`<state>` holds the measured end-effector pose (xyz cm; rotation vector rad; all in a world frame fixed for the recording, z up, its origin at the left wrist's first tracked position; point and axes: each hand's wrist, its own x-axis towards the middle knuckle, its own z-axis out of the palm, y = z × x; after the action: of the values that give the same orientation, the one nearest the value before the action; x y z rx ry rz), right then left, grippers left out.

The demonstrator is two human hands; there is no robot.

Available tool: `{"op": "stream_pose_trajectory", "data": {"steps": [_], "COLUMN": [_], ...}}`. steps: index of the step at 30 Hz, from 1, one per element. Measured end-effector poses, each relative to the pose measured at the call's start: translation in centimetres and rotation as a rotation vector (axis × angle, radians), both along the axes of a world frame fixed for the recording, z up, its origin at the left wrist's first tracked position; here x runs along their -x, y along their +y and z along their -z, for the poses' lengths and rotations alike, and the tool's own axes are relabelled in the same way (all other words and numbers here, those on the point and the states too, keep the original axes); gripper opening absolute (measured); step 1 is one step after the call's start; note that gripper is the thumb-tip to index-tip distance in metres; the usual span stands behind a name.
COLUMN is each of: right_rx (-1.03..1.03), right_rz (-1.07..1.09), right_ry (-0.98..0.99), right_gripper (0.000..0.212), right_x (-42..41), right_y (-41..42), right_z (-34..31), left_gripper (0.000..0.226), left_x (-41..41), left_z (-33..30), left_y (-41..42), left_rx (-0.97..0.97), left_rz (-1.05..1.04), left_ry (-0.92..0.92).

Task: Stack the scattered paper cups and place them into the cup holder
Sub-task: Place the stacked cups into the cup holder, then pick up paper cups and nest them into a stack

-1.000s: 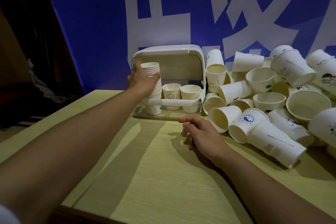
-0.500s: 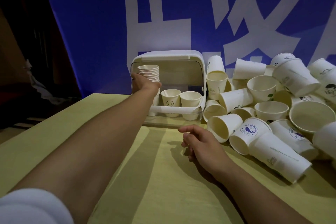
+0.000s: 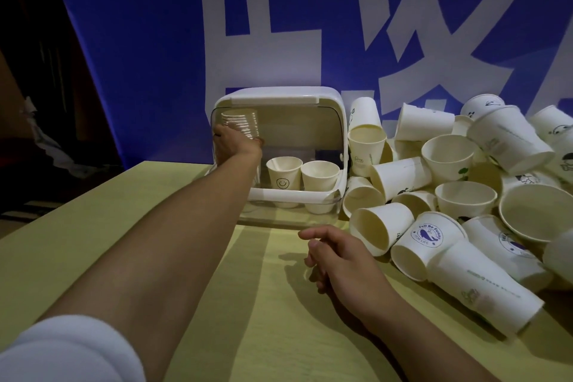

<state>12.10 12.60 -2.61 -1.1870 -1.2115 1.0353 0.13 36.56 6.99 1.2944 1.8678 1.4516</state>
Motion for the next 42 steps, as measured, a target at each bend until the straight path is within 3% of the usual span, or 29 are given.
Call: {"op": "stream_pose_trajectory", "data": {"steps": [3,7,11,14,17,21,24,26,30,32,38,42], "right_rx": [-0.002,0.014,-0.01,-0.097,-0.196,-0.187,-0.278,-0.237,0.066,0.107,0.108,-0.153], "right_rz": [0.006,0.007,0.048,0.255,0.456,0.704,0.875,0.904,0.879,0.872,0.849,0.848], "right_ry": [-0.014,-0.054,-0.135,-0.289,-0.529,-1.057,-1.175,-1.243,-1.303,-1.317,-1.241,-1.054], "right_gripper": [0.021,0.021,0.024,0.025,0.022,0.025,0.028,0.032,0.044,0.045,0.051,0.052], "right_x": [-0.1,0.1,0.4,0.1,-1.6,-5.4,-7.1,-7.5,-8.1,-8.3,-8.2,-8.4], "right_y": [0.0,-0.3,-1.4,-2.5,-3.7,-7.0,-9.4,-9.8,-9.8,-9.8,-9.9,-9.8], "right_z": [-0.1,-0.4,-1.5,-2.8,-5.3,-7.1,-4.8,-2.4,-1.3,-1.4,-1.3,-1.0], "left_gripper": [0.101,0.094,0.066,0.055,0.048,0.035,0.033,0.031,0.027,0.027,0.026,0.027], "left_x": [0.1,0.6,0.7,-0.8,-3.2,-5.0,-4.7,-4.4,-4.1,-4.0,-4.3,-4.8], "left_z": [0.5,0.1,0.0,1.0,2.3,4.2,4.8,5.5,6.4,6.5,7.2,7.7], "left_y": [-0.6,-2.2,-7.5,-13.5,-18.3,-21.9,-23.1,-23.1,-22.6,-22.6,-22.9,-23.9], "left_rx": [0.028,0.045,-0.099,-0.201,-0.218,-0.128,-0.035,0.01,0.0,0.001,0.042,0.03], "left_rz": [0.028,0.053,0.109,0.155,0.258,0.593,1.058,1.252,1.28,1.277,1.301,1.316], "left_ry": [0.043,-0.063,-0.347,-0.573,-0.667,-0.514,-0.325,-0.201,-0.089,-0.095,-0.06,0.001]}}
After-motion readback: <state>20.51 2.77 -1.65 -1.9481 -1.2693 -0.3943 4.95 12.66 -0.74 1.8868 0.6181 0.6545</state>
